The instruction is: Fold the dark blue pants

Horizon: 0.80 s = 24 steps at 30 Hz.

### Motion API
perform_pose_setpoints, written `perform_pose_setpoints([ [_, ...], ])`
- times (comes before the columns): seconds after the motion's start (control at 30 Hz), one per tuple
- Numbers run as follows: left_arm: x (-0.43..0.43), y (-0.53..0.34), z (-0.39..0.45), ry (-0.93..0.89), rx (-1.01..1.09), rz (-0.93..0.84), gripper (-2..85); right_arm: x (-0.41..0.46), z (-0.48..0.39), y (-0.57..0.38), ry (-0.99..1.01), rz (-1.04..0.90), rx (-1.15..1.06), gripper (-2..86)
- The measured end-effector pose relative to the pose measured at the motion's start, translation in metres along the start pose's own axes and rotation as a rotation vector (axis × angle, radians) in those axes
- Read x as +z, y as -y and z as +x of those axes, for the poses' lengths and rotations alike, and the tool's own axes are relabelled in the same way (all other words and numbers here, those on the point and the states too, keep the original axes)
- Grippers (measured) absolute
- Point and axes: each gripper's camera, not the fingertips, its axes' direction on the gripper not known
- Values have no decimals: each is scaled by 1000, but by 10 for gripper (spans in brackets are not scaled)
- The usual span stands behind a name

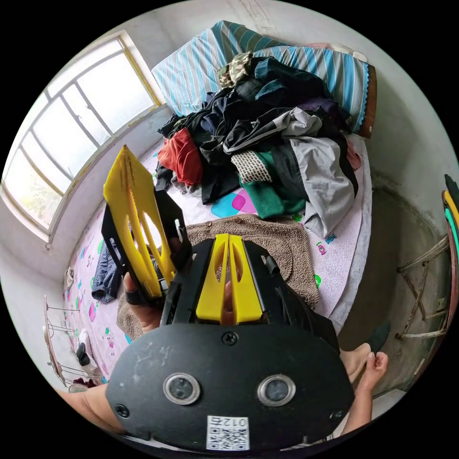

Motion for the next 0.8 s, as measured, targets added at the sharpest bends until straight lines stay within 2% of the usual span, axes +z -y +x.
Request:
perform_pose_setpoints([
  [0.33,33,-29,-13,-13,-67,-69,6,-28,75,0,-25,43,77,-9],
  [0.8,49,-63,-30,3,-121,-114,6,-59,113,-16,-17,53,151,-9],
])
